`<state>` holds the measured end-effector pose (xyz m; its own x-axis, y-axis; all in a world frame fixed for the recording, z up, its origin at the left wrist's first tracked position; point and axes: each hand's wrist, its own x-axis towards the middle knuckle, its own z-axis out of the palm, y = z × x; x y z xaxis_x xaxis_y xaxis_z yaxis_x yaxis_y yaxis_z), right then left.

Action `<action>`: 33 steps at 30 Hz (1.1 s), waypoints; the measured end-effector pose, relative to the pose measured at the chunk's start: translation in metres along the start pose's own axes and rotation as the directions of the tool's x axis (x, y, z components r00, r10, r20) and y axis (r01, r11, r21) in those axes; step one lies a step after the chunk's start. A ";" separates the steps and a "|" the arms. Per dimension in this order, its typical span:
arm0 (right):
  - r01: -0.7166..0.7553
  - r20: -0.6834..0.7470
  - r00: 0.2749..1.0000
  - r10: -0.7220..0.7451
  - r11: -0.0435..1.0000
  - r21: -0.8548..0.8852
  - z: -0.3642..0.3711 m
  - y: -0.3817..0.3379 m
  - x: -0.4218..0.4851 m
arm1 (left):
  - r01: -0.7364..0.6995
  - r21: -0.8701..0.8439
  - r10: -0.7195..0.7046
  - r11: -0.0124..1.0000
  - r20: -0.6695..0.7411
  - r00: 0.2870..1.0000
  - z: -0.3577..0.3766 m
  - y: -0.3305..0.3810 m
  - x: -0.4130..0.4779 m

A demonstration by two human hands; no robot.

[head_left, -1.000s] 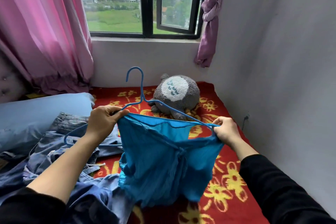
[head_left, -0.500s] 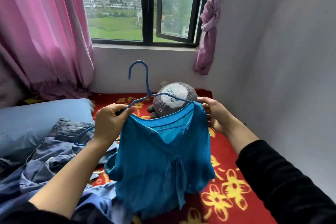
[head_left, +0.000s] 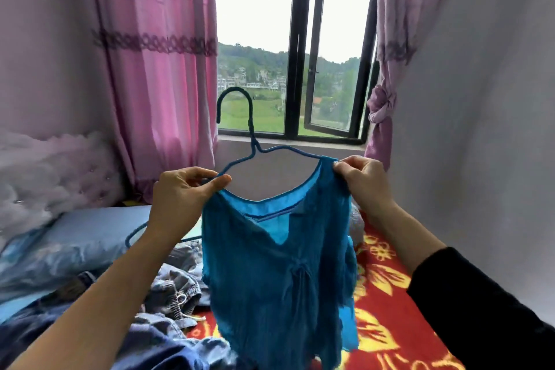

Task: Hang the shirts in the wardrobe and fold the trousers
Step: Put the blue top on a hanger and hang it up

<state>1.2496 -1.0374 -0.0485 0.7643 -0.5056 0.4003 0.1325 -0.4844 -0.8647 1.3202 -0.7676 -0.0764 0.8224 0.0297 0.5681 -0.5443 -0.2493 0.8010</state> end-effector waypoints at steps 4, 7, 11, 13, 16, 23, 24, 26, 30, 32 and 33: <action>0.303 -0.049 0.942 -0.333 0.904 -0.302 -0.006 -0.030 -0.034 | 0.058 -0.067 -0.063 0.996 -0.077 0.995 -0.038 0.042 -0.035; 0.487 -0.026 0.819 -0.573 0.718 -0.497 -0.008 -0.061 -0.056 | 0.056 -0.124 -0.076 0.991 -0.155 0.985 -0.070 0.078 -0.061; 0.632 0.168 0.739 -0.652 0.585 -0.508 -0.001 -0.106 -0.082 | -0.001 -0.039 -0.008 0.999 -0.223 0.975 -0.127 0.120 -0.097; 0.713 0.187 0.692 -0.697 0.619 -0.330 0.002 -0.129 -0.097 | -0.027 0.061 0.039 0.998 -0.202 0.979 -0.162 0.138 -0.118; 0.756 0.121 0.653 -0.747 0.637 -0.150 0.016 -0.157 -0.124 | -0.043 0.094 0.052 0.995 -0.088 0.995 -0.219 0.162 -0.153; 0.729 0.179 0.670 -0.721 0.684 0.029 0.083 -0.218 -0.210 | 0.100 0.399 -0.033 0.912 -0.172 0.985 -0.357 0.167 -0.224; 0.726 0.218 0.664 -0.715 0.686 0.038 0.095 -0.229 -0.225 | 0.115 0.408 -0.030 0.906 -0.208 0.978 -0.378 0.169 -0.234; 0.746 0.293 0.617 -0.730 0.662 0.078 0.119 -0.251 -0.260 | 0.127 0.389 -0.015 0.912 -0.278 0.960 -0.420 0.171 -0.253; 0.787 0.381 0.452 -0.807 0.561 0.257 0.158 -0.311 -0.342 | 0.160 0.368 -0.023 0.916 -0.349 0.937 -0.503 0.180 -0.300; 0.774 0.457 0.357 -0.814 0.532 0.343 0.174 -0.344 -0.386 | 0.186 0.361 -0.038 0.914 -0.379 0.925 -0.542 0.182 -0.323; 0.754 0.505 0.309 -0.806 0.531 0.387 0.180 -0.360 -0.407 | 0.189 0.364 -0.039 0.912 -0.383 0.923 -0.559 0.180 -0.332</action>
<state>1.0046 -0.5287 0.0449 0.4476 0.5947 0.6678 0.8908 -0.3623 -0.2744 0.8568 -0.2818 -0.0149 0.7169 0.4077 0.5655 -0.2803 -0.5742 0.7693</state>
